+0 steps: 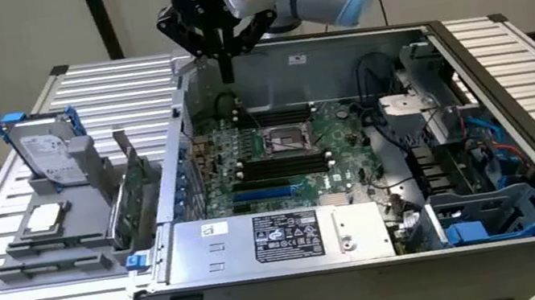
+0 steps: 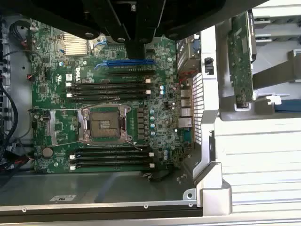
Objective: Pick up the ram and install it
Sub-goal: 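Reach for the ram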
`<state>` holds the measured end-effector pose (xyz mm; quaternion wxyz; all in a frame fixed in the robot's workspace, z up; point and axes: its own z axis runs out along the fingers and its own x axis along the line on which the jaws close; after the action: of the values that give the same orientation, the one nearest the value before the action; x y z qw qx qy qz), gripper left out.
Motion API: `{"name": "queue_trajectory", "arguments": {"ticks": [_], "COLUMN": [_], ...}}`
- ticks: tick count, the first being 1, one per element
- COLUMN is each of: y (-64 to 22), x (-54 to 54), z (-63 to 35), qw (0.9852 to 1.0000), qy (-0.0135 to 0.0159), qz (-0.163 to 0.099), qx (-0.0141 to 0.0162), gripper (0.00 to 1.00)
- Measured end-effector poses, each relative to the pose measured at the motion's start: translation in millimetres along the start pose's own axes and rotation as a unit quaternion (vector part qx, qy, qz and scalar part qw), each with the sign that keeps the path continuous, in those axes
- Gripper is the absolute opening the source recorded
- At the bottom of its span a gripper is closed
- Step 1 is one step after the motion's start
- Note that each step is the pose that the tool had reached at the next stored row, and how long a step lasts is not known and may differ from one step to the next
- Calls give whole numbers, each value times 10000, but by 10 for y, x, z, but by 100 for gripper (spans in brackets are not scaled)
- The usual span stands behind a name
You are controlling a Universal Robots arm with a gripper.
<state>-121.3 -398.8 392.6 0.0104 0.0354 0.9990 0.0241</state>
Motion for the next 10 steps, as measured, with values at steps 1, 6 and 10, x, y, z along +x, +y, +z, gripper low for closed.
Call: {"name": "queue_trajectory", "arguments": {"ticks": [1,6,10], "y": [0,0,0], "x": [0,1,0], "z": [0,0,0], "qw": [10000,10000,10000], "qy": [0,0,0], "qz": [0,0,0], "qx": [0,0,0], "gripper": [0,0,0]}}
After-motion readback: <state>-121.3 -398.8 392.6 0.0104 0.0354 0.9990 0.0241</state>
